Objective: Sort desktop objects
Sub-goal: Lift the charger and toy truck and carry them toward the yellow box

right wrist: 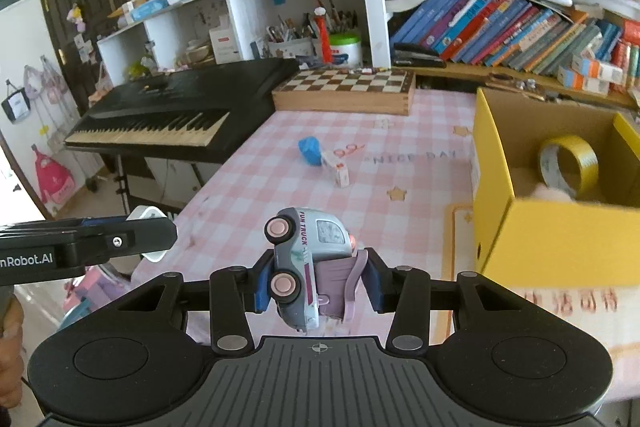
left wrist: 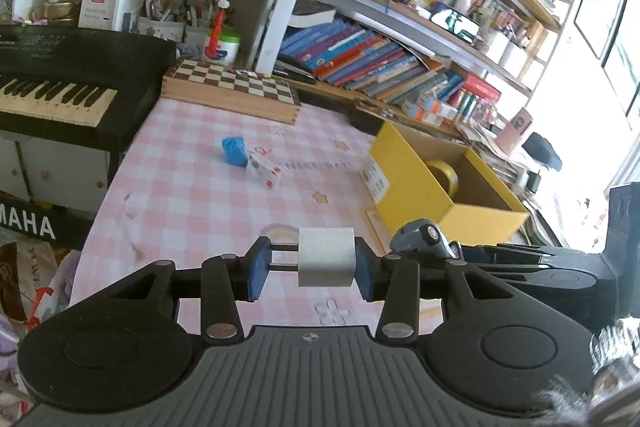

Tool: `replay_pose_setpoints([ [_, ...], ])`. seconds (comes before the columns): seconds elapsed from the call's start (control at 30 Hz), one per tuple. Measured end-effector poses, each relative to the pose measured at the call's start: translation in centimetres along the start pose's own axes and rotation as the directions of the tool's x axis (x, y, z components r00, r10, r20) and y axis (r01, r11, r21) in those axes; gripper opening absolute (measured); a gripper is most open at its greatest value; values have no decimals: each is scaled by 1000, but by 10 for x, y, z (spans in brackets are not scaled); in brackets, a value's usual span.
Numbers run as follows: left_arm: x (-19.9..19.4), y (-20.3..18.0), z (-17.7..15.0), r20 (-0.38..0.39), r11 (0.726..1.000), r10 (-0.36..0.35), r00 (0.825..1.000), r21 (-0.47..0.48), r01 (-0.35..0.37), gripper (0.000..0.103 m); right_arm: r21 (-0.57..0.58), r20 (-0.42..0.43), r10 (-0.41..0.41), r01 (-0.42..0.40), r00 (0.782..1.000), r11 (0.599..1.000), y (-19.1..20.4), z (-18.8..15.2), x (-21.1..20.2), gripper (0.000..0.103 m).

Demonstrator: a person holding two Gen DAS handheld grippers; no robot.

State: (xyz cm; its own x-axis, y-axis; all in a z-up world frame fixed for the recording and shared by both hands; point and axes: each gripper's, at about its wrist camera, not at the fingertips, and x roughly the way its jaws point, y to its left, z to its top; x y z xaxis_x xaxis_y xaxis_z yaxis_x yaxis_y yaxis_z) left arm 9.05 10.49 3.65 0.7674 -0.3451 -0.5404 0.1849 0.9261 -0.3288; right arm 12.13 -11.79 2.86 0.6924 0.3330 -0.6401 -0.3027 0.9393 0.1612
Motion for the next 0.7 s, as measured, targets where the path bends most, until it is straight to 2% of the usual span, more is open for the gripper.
replay_pose_setpoints([
  [0.37,-20,-24,-33,-64,995,-73,995,71,77,40,66,-22,-43,45,999,997,7,-47,-35,44],
  [0.7,-14,-48,-45,-141,974,-152,978,148,173,40,155,-35,-127,131,991,979,-3,-77,-57,44],
])
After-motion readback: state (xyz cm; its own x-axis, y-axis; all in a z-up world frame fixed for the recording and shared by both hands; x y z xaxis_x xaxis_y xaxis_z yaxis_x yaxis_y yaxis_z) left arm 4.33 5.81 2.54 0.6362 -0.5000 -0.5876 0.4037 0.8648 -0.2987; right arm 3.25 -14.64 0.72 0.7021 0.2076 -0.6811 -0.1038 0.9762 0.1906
